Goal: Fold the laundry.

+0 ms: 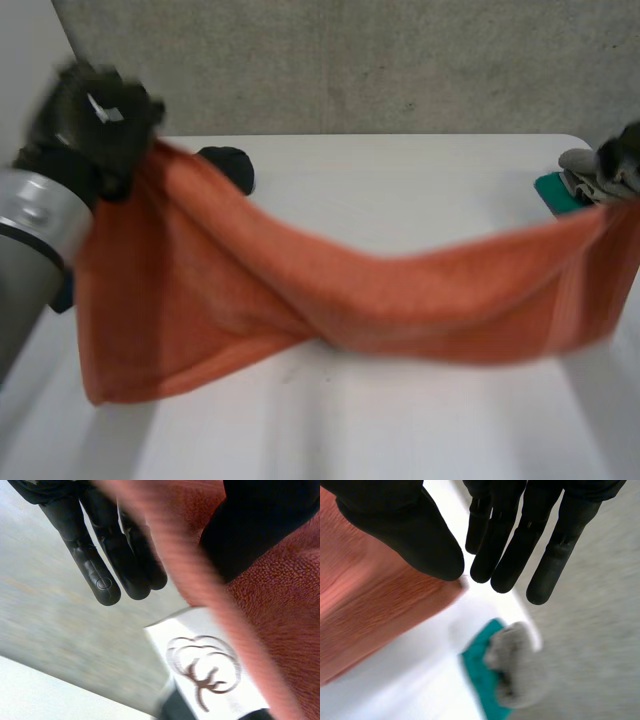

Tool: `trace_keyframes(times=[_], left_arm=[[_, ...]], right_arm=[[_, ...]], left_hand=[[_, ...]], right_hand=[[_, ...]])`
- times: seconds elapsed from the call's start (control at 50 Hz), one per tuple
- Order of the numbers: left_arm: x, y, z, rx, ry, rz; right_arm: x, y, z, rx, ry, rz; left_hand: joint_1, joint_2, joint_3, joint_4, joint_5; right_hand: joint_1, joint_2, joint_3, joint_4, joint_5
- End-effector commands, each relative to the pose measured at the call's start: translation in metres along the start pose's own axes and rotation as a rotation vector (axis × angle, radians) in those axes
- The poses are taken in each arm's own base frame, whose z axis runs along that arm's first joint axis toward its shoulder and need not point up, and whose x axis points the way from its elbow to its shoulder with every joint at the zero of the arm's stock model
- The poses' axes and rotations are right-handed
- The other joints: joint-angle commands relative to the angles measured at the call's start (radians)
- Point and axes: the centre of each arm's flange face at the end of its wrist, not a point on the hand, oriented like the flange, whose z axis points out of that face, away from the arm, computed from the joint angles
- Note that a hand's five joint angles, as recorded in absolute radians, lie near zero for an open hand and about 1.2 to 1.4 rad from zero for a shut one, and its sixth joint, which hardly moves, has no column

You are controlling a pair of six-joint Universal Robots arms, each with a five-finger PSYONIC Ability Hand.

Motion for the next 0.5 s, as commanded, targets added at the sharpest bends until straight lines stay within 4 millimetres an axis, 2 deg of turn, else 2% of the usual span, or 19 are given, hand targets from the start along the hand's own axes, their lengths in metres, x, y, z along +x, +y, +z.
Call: trace_keyframes(times=[0.02, 0.06, 0.12, 0.18, 0.2, 0.28, 0.3, 0.32, 0.4, 0.5], left_arm=[[0.053, 0.064, 0.037, -0.170, 0.151, 0.019], [0.056, 0.071, 0.058, -0.176, 0.136, 0.025], [0.055, 0.076, 0.077, -0.190, 0.103, 0.031], [0.055, 0.076, 0.080, -0.198, 0.084, 0.032], [0.058, 0.075, 0.079, -0.200, 0.088, 0.031], [0.066, 0.071, 0.068, -0.202, 0.120, 0.023], [0.066, 0.071, 0.068, -0.202, 0.120, 0.023], [0.064, 0.063, 0.058, -0.183, 0.120, 0.023], [0.060, 0.058, 0.048, -0.174, 0.116, 0.023], [0.058, 0.055, 0.041, -0.173, 0.112, 0.021]], right_arm=[[-0.027, 0.045, 0.061, -0.116, -0.148, 0.053], [-0.032, 0.048, 0.080, -0.105, -0.144, 0.078], [-0.041, 0.048, 0.095, -0.100, -0.143, 0.112], [-0.047, 0.050, 0.100, -0.119, -0.153, 0.118], [-0.048, 0.051, 0.100, -0.125, -0.150, 0.118], [-0.049, 0.049, 0.097, -0.125, -0.149, 0.131], [-0.049, 0.049, 0.096, -0.124, -0.150, 0.134], [-0.049, 0.048, 0.094, -0.121, -0.149, 0.147], [-0.057, 0.045, 0.084, -0.119, -0.170, 0.242], [-0.084, 0.048, 0.073, -0.114, -0.255, 0.363]], left_hand=[[0.274, 0.195, 0.201, 0.193, 0.216], [0.274, 0.195, 0.201, 0.193, 0.216], [0.274, 0.195, 0.201, 0.193, 0.216], [0.274, 0.195, 0.201, 0.193, 0.216], [0.274, 0.195, 0.201, 0.193, 0.216], [0.274, 0.195, 0.201, 0.193, 0.216], [0.274, 0.195, 0.201, 0.193, 0.216], [0.274, 0.195, 0.201, 0.193, 0.216], [0.274, 0.195, 0.201, 0.193, 0.216], [0.274, 0.195, 0.201, 0.193, 0.216]], right_hand=[[0.797, 0.222, 0.202, 0.196, 0.197], [0.797, 0.222, 0.202, 0.196, 0.197], [0.797, 0.222, 0.202, 0.196, 0.197], [0.797, 0.222, 0.202, 0.196, 0.197], [0.797, 0.222, 0.202, 0.196, 0.197], [-0.034, -0.609, -0.629, -0.635, -0.634], [-0.054, -0.628, -0.648, -0.654, -0.653], [-0.083, -0.657, -0.677, -0.683, -0.683], [-0.124, -0.699, -0.719, -0.725, -0.724], [-0.089, -0.663, -0.684, -0.689, -0.689]])
